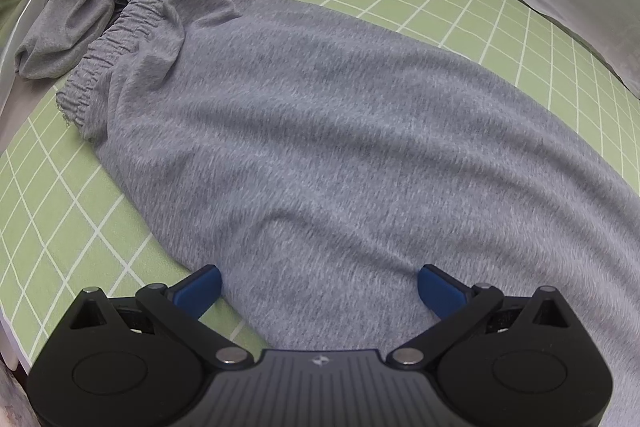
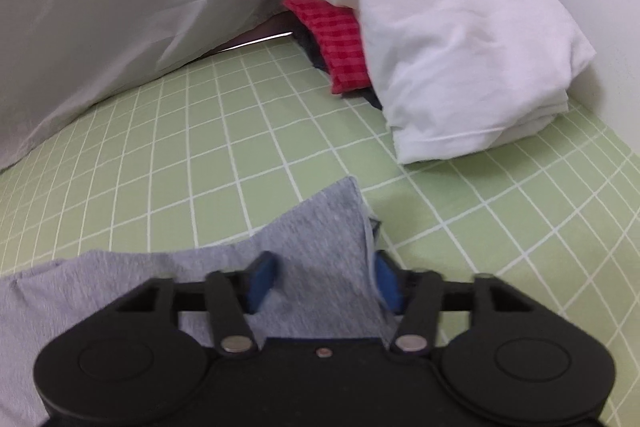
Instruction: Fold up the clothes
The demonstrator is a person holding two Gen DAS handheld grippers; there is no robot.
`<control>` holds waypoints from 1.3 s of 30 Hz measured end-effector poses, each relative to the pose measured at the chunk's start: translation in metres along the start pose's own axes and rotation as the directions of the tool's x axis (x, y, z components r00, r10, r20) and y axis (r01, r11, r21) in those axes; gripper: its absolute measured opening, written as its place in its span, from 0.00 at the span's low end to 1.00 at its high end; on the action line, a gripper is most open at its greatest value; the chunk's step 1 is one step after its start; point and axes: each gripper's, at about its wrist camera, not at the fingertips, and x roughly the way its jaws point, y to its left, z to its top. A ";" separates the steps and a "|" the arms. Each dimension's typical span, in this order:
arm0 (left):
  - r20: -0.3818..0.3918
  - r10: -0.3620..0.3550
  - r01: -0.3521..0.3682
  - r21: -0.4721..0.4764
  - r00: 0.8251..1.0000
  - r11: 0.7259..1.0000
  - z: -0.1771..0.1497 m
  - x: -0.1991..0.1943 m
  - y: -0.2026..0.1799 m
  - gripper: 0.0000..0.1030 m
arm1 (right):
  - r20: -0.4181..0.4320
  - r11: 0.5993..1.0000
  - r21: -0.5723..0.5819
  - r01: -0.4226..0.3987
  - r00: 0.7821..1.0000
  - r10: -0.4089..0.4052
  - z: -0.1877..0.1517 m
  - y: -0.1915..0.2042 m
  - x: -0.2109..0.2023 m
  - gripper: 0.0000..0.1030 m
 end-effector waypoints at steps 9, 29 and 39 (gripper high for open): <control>0.011 -0.002 0.002 0.003 1.000 1.000 -0.001 -0.001 0.003 1.00 | 0.099 0.981 0.163 0.103 0.988 -0.120 0.022 -0.025 -0.001 0.06; 0.038 -0.057 0.057 -0.005 0.998 0.998 -0.006 -0.012 0.006 1.00 | -0.028 0.921 0.319 0.223 0.974 -0.226 -0.088 -0.038 -0.087 0.67; 0.159 -0.101 0.109 -0.042 0.982 0.993 -0.023 -0.052 0.039 1.00 | -0.002 0.962 0.115 0.249 0.968 -0.250 -0.103 -0.013 -0.116 0.92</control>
